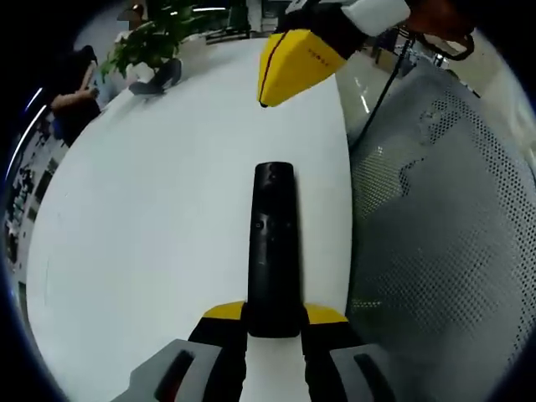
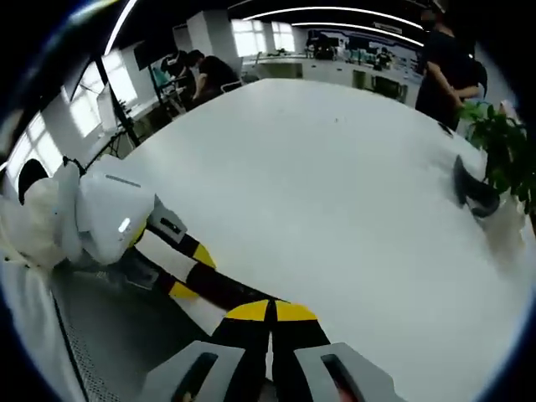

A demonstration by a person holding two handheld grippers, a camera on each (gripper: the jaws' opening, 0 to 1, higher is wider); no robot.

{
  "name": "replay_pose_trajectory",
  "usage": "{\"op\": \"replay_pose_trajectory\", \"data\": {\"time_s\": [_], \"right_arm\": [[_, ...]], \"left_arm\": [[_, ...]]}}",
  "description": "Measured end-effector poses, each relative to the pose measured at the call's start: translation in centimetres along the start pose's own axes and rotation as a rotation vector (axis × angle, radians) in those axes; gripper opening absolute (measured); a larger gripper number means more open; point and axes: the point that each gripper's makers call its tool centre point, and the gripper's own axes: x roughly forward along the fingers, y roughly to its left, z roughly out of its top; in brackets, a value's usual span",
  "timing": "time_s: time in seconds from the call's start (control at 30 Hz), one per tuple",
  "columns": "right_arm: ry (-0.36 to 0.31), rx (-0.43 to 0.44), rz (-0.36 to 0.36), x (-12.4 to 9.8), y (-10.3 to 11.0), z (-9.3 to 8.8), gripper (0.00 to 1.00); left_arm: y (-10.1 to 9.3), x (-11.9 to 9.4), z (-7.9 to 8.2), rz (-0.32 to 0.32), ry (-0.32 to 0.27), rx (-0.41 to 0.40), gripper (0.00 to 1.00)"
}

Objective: Press the specified remote control buttons in sequence, fully releasing each button before pressing the next.

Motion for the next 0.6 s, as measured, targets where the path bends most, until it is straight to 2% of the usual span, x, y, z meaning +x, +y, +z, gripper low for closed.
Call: {"op": "replay_pose_trajectory", "data": {"time_s": [0.2,0.4,0.6], "right_arm": [[0.103,-0.021,0.009,1.3,-0.6,-1.9,0.00],[0.177,-0.013,0.011,2.6,-2.0,-3.2,0.00],[0.243,0.026,0.046,3.6,-1.9,-4.0,0.00]], "left_arm": [[-0.3,0.0,0.1,-0.004,0.003,0.009,0.24],[-0.3,0.0,0.1,-0.013,0.009,0.000,0.24],[-0.3,0.1,0.1,-0.014,0.021,0.018,0.24]]}}
